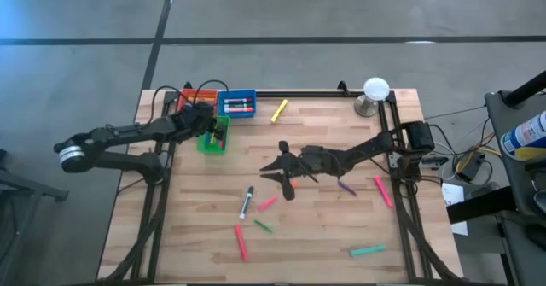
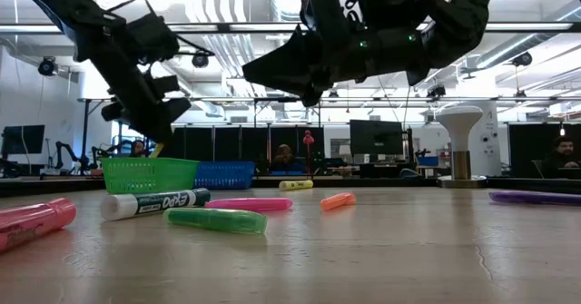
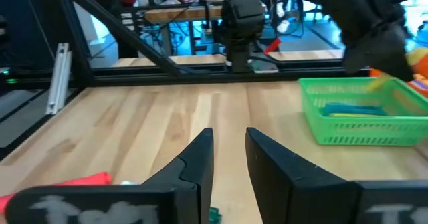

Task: Pick & Place Markers
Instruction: Put the yellow pen into the green bin, then put the light blue highlighter into the orange bin

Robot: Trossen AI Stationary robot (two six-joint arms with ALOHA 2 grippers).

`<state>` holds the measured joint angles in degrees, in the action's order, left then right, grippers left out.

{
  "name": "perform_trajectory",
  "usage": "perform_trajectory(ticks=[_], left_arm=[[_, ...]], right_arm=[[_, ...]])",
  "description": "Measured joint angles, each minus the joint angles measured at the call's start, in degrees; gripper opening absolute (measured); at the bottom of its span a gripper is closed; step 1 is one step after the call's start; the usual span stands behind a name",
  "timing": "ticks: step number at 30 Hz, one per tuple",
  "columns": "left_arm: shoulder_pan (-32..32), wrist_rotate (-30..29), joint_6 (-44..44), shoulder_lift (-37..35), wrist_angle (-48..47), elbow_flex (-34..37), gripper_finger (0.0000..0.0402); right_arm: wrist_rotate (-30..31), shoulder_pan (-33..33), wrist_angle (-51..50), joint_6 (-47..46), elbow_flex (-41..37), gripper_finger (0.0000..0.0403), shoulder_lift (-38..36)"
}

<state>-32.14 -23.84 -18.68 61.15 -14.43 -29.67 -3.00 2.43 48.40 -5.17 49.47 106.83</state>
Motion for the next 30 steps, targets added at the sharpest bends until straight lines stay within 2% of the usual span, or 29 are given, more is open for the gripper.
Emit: perform_trajectory(ticks=[4, 11, 15, 19, 22, 25, 30], left_arm=[[0.0, 3.0, -1.0, 0.6, 0.0, 0.7, 0.0079], [0.0, 4.3, -1.6, 1.0, -1.7, 0.8, 0.0084], [0.8, 5.4, -0.9, -1.0, -2.1, 0.0, 0.0071], [5.5, 5.5, -0.7, -5.8, 1.5, 0.4, 0.0032], [12.3, 5.5, -0.7, -9.4, 9.9, 3.5, 0.0005], [20.5, 5.3, 0.6, -11.2, 23.4, 9.0, 0.0004], [31.3, 3.2, 4.2, -10.2, 49.6, 19.3, 0.0001]], right_arm=[[0.1, 0.1, 0.0, 0.2, 0.0, 0.0080, 0.0], [0.0, 0.0, -0.2, 0.2, 0.0, 0.0079, 0.0], [-0.1, 0.1, -2.8, 1.0, 0.0, 0.0079, -0.3], [0.1, 0.2, -10.1, 2.4, 0.0, 0.0074, -2.2], [0.4, 0.9, -17.5, 2.6, 0.0, 0.0064, -4.6], [3.3, 2.9, -27.4, 3.0, 0.0, 0.0051, -7.8], [15.4, 9.2, -48.8, -4.7, 0.0, 0.0035, -14.6]])
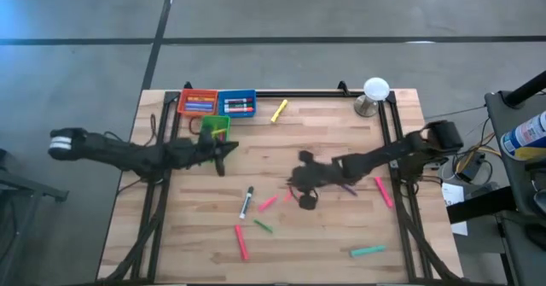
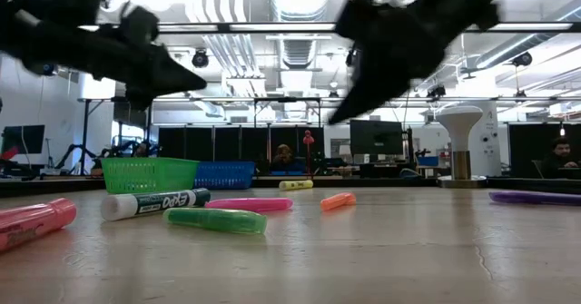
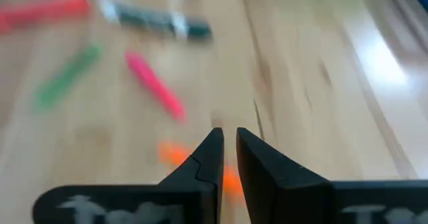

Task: Pick & Place Markers
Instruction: Put the light blue highlighter into the orange bin

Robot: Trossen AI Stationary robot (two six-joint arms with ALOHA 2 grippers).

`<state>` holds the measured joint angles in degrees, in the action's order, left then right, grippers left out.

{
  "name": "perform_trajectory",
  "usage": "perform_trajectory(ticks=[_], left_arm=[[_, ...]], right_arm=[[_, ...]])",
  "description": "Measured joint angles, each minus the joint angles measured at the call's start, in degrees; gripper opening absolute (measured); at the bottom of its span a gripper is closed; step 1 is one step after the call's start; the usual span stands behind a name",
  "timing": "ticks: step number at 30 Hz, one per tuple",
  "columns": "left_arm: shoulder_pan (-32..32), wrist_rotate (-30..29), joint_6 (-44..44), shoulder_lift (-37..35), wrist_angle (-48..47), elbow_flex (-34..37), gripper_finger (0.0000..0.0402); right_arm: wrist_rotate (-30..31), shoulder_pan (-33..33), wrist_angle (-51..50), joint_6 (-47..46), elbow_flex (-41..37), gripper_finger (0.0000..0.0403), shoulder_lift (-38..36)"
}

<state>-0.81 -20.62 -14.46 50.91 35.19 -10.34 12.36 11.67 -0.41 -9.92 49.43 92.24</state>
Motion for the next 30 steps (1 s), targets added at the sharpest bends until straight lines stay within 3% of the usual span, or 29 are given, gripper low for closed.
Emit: perform_trajectory(ticks=[3, 6, 12, 20, 30], left_arm=[[2.2, -0.6, 2.4, 1.3, 11.5, 5.0, 0.0001], [2.2, -1.0, 2.7, 2.0, 17.6, 8.3, 0.0000], [2.0, -3.7, 3.6, 2.1, 18.4, 9.5, 0.0000], [2.0, -4.0, 3.9, 2.1, 18.4, 9.5, 0.0000], [2.0, -4.1, 5.7, 2.1, 18.4, 9.6, 0.0000]], right_arm=[[7.4, 5.4, -13.7, -9.4, 0.0, 0.0033, -3.8], [10.6, 10.9, -25.7, -22.9, 0.0, 0.0035, -6.9], [11.8, 22.7, -39.7, -42.7, 0.0, 0.0064, -9.6], [6.8, 36.0, -45.2, -60.3, 0.0, 0.0132, -9.7], [1.3, 49.7, -40.9, -66.9, 0.0, 0.0201, -6.1]])
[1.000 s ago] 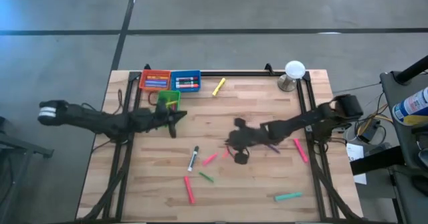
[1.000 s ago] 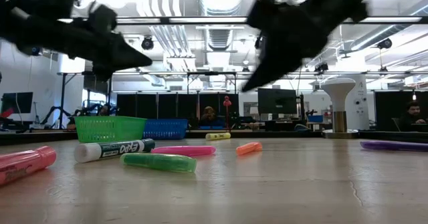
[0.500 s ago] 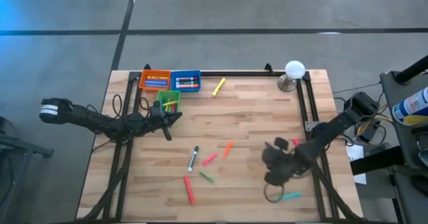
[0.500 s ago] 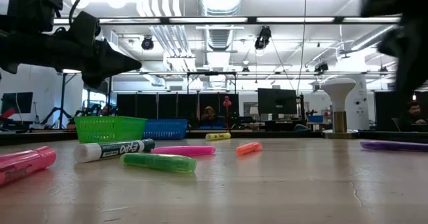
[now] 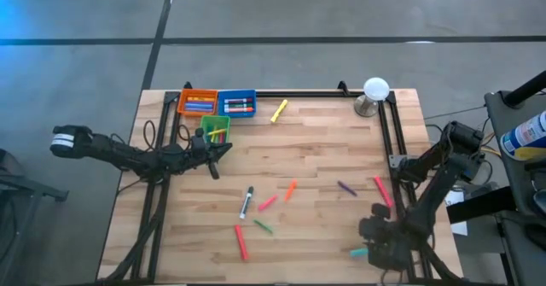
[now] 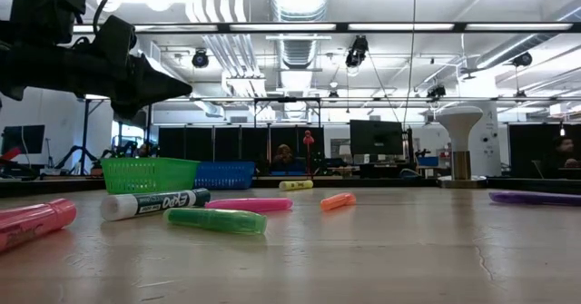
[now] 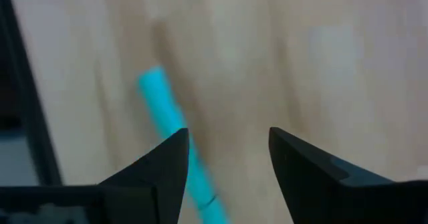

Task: Pick & Place Markers
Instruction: Put the light blue highlighter into the orange bin

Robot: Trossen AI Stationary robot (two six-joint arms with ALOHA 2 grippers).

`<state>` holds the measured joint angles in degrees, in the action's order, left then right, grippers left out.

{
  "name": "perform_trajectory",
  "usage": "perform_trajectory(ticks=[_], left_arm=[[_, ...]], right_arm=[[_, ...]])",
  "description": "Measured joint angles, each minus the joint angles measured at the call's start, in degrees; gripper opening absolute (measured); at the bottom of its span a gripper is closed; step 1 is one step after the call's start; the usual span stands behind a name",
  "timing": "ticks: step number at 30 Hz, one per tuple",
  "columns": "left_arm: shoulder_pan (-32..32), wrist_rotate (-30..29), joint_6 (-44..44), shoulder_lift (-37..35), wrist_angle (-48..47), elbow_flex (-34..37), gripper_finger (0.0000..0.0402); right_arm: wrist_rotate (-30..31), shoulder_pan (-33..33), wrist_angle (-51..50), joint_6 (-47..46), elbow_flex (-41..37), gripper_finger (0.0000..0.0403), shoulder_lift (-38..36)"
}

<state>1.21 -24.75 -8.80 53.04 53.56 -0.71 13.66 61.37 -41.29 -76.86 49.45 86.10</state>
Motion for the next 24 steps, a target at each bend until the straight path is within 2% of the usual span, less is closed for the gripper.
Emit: perform_trajectory(ticks=[6, 12, 16, 22, 24], left_arm=[[0.0, 0.0, 0.0, 0.0, 0.0, 0.0, 0.0000], [0.0, 0.0, 0.1, 0.0, -0.3, 0.0, 0.0000], [0.0, 0.0, -0.1, 0.0, -1.0, 0.0, 0.0000], [0.0, 0.0, -1.8, 0.0, -1.2, 0.0, 0.0000], [0.0, 0.0, -2.4, 0.0, -2.0, 0.1, 0.0000]], right_arm=[[-4.0, 3.8, 2.7, -3.1, 2.2, 0.0198, 6.2], [-6.7, 4.0, 2.0, 0.6, 5.5, 0.0175, 12.0], [-7.9, 2.8, 0.8, 4.5, 6.1, 0.0139, 13.8], [-7.5, -0.4, -2.1, 10.6, 7.1, 0.0054, 12.2], [-7.1, -2.6, -2.3, 13.7, 7.7, 0.0048, 11.0]])
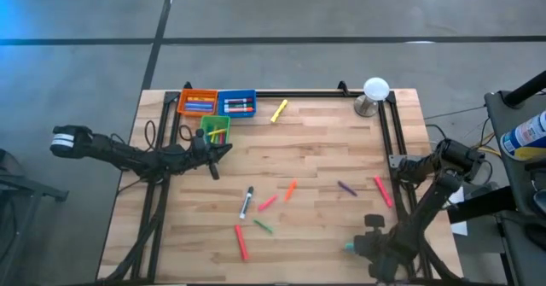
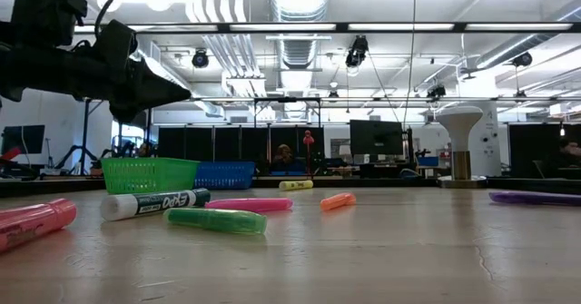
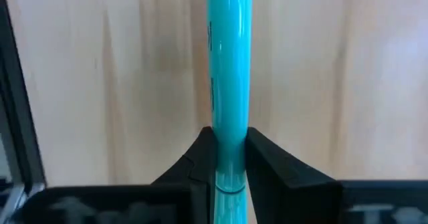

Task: Pick & Place Markers
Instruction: Put the light blue highlighter into the orange bin

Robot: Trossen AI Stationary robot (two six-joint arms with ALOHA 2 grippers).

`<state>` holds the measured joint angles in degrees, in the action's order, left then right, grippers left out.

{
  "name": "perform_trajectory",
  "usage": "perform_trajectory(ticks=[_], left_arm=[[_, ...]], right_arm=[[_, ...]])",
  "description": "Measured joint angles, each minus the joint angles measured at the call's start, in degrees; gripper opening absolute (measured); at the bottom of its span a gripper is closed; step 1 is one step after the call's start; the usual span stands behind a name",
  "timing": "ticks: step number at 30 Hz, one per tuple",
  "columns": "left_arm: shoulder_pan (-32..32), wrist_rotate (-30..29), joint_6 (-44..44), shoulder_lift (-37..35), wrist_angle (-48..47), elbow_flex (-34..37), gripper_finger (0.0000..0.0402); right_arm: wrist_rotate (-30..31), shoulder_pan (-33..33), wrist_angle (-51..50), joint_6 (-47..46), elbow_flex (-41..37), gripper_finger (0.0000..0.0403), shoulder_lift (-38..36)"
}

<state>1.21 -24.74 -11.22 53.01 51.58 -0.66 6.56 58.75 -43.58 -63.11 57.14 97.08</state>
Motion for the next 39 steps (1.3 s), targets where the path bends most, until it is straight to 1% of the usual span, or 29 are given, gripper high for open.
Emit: perform_trajectory(ticks=[2, 5, 8, 11, 15, 17, 19, 21, 23, 28, 31, 34, 36, 39], left_arm=[[0.0, 0.0, -0.1, 0.0, -0.7, 0.0, 0.0000], [0.0, 0.0, -0.4, 0.1, -1.3, 0.0, 0.0000], [0.0, 0.0, -0.7, 0.1, -1.3, 0.0, 0.0000], [0.0, 0.0, -0.7, 0.1, -1.2, 0.0, 0.0000], [0.0, 0.0, 0.2, 0.1, -1.2, 0.0, 0.0000], [0.0, 0.0, 0.6, 0.1, -1.2, 0.0, 0.0000], [0.0, 0.0, 0.7, 0.1, -1.2, 0.0, 0.0000], [0.0, 0.0, 0.7, 0.1, -1.2, 0.0, 0.0000], [0.0, 0.0, 1.0, 0.1, -1.2, 0.0, 0.0000], [0.0, -0.9, 1.3, 0.1, -1.2, -0.1, 0.0000], [0.0, -0.9, 1.4, 0.1, -1.2, -0.1, 0.0000], [0.0, -0.9, 1.4, 0.1, -1.2, -0.1, 0.0000], [0.0, -0.9, 1.3, 0.1, -1.2, -0.1, 0.0000], [0.0, -0.8, 1.3, 0.1, -1.3, -0.1, 0.0000]], right_arm=[[1.8, -3.0, -1.0, 4.9, 0.5, 0.0048, -1.2], [6.4, -9.8, -0.8, 17.2, 2.4, 0.0049, -2.3], [9.4, -20.2, -0.1, 33.2, 5.3, 0.0056, -1.8], [12.0, -32.3, 4.7, 47.0, 8.6, 0.0058, 0.3], [11.3, -46.5, 14.8, 61.5, 12.2, 0.0060, 5.0], [8.7, -51.8, 17.8, 67.2, 15.0, 0.0060, 8.4], [5.4, -55.7, 18.5, 71.5, 19.0, 0.0060, 12.4], [4.0, -58.3, 17.7, 74.6, 23.7, 0.0061, 17.0], [4.0, -59.9, 15.1, 75.9, 28.3, 0.0061, 21.6], [4.1, -60.9, 9.7, 78.2, 37.3, 0.0061, 30.9], [4.2, -60.9, 7.9, 78.4, 40.7, 0.0062, 33.7], [4.3, -60.9, 6.6, 78.1, 42.4, 0.0063, 34.8], [4.3, -60.9, 6.9, 78.1, 42.7, 0.0072, 35.0], [4.1, -60.8, 7.7, 77.7, 42.8, 0.0096, 34.6]])
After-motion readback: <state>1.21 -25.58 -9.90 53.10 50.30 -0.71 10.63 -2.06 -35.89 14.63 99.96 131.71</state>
